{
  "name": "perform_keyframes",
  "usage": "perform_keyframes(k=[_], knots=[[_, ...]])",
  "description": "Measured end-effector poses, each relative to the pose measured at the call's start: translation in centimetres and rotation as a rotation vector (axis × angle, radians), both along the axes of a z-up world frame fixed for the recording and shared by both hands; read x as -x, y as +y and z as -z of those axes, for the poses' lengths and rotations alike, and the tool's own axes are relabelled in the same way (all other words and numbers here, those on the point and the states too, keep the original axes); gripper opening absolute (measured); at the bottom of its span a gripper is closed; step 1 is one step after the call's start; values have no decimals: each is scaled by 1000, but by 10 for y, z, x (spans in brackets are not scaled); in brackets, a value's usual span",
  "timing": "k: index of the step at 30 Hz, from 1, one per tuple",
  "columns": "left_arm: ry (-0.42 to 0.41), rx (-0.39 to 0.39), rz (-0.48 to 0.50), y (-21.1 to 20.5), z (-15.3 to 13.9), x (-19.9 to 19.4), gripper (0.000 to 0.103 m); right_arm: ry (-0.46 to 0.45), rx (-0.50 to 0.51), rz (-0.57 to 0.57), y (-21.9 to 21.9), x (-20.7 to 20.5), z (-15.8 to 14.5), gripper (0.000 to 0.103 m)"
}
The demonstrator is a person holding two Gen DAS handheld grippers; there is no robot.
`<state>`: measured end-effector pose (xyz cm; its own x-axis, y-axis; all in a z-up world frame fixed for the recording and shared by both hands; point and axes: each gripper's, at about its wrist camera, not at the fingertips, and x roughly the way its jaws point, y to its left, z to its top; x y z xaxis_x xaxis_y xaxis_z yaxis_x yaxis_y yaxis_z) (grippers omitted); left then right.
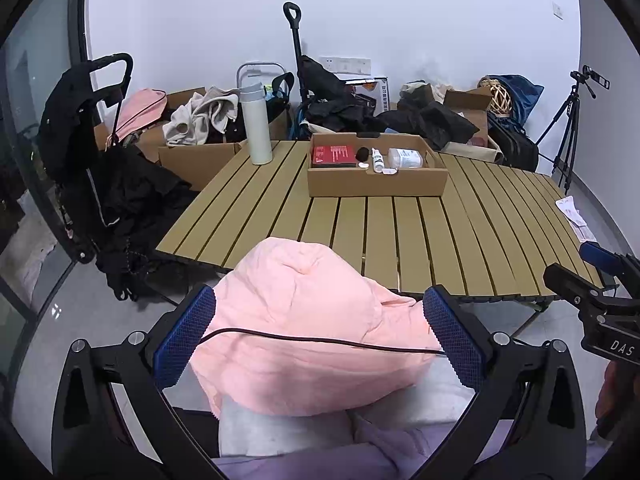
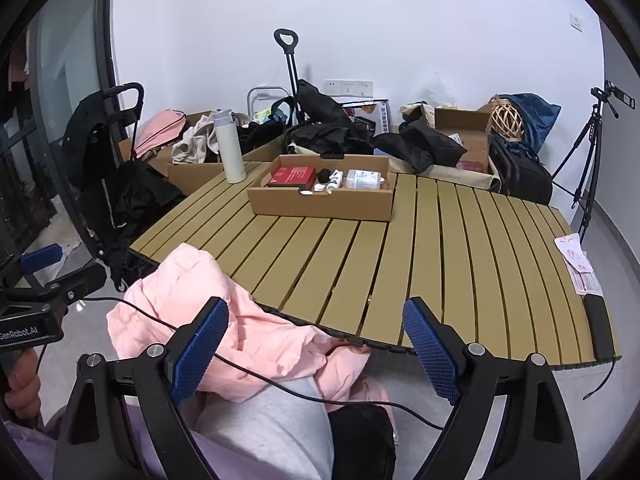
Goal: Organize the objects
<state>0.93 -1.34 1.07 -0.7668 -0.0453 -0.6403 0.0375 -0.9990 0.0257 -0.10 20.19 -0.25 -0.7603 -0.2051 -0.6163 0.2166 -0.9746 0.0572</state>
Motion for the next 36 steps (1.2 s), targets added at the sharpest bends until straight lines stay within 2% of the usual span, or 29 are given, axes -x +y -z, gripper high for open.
perform_keyframes(k=[36], knots=[[-3,16,8,1,-1,-2,103,-14,-12,14,-2,1,3,91]])
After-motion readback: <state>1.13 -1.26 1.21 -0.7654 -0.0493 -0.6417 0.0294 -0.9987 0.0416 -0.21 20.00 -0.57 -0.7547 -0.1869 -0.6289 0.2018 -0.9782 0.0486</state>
